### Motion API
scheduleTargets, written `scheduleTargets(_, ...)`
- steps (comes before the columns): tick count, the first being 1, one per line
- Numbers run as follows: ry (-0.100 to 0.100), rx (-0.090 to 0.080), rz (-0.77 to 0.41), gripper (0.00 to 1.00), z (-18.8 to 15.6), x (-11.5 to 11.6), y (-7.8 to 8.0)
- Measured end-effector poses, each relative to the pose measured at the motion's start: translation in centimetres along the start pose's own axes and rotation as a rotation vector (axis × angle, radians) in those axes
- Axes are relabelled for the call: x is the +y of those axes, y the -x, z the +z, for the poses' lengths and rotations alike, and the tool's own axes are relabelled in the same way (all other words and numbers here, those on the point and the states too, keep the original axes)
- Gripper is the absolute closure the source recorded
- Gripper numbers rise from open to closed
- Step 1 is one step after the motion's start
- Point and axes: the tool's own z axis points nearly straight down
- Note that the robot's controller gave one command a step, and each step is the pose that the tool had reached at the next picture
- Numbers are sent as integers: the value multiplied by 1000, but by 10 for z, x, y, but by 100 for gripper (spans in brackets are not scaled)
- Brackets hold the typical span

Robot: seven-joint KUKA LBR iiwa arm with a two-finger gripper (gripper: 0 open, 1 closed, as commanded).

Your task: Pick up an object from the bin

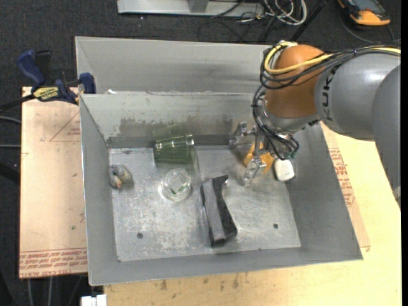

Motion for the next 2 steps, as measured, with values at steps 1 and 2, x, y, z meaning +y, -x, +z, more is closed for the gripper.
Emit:
scheduleTargets(1,2,-1,77,0,4,-26,-7)
scheduleTargets(2,-2,-1,153,0,3,-69,-17)
